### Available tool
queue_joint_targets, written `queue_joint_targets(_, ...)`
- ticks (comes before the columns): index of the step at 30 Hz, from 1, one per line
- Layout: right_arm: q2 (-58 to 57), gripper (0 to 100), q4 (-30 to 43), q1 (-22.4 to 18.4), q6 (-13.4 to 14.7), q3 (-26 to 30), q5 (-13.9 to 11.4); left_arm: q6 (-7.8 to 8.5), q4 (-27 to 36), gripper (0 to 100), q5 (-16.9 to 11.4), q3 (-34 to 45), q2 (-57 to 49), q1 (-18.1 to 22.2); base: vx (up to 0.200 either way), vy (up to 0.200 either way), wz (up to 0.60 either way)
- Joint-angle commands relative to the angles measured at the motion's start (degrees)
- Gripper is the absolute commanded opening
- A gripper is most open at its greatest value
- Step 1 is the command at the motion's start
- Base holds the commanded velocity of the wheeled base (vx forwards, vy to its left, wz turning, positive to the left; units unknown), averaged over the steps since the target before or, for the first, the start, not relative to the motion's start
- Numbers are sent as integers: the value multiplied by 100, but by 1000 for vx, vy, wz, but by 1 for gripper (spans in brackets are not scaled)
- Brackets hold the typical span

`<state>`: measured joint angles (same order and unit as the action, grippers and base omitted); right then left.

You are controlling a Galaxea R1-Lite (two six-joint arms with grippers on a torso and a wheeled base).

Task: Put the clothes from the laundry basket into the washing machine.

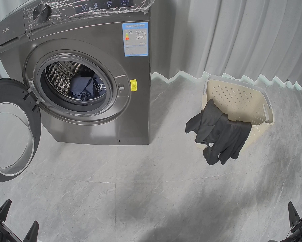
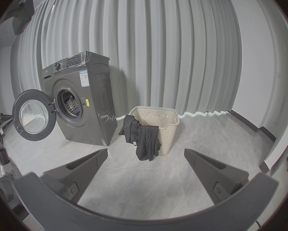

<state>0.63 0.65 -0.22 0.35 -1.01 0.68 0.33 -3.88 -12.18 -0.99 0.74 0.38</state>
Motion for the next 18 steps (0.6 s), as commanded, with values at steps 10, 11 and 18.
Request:
queue_joint_targets(10, -55, 100, -3, -4, 0, 75, 2, 160, 27, 100, 462, 99, -66, 6, 0, -100, 0)
queue_joint_targets(11, -55, 100, -3, -4, 0, 75, 2, 160, 27, 100, 462, 99, -66, 6, 0, -200, 0)
queue_joint_targets(18, -55, 100, -3, -4, 0, 75, 2, 134, 27, 100, 436, 99, -66, 6, 0, -200, 0)
